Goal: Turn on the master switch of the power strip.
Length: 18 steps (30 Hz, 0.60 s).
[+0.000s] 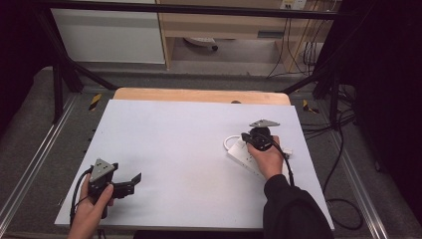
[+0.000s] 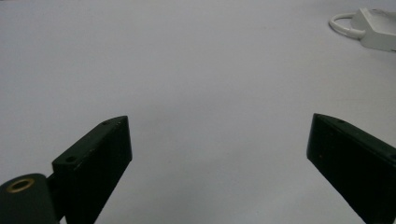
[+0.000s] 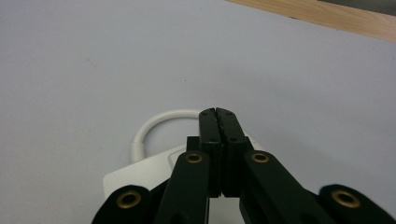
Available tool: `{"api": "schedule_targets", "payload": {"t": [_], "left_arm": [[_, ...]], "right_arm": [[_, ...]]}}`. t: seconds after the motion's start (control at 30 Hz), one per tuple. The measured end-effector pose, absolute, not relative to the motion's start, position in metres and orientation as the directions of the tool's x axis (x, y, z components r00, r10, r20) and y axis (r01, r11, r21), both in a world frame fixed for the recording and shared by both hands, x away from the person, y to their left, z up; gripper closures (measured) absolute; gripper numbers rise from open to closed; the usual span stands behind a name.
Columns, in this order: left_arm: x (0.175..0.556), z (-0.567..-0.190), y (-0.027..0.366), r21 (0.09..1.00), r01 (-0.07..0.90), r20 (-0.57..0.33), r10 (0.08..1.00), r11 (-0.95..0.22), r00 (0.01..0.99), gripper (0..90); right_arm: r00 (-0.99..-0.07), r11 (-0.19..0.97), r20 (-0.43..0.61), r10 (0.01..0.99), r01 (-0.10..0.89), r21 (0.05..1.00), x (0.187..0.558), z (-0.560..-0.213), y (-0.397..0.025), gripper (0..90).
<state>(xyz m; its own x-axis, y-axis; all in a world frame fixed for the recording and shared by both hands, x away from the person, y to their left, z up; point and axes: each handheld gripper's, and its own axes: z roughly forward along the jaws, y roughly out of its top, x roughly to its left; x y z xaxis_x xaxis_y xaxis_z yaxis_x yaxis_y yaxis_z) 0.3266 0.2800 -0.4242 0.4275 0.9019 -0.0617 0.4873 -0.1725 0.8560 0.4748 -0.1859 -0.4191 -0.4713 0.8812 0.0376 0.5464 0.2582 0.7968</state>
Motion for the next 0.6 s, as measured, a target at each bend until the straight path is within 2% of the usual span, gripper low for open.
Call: {"api": "schedule_targets", "payload": {"t": [0.6], "left_arm": [[0.3264, -0.4242, 0.2801, 0.856, 0.488, -0.064, 0.902, -0.171, 0.428, 6.8]], "right_arm": [[-0.463, 0.21, 0.076, 0.883, 0.536, 0.818, 0.4725, -0.4109, -0.1931, 85.0]]}}
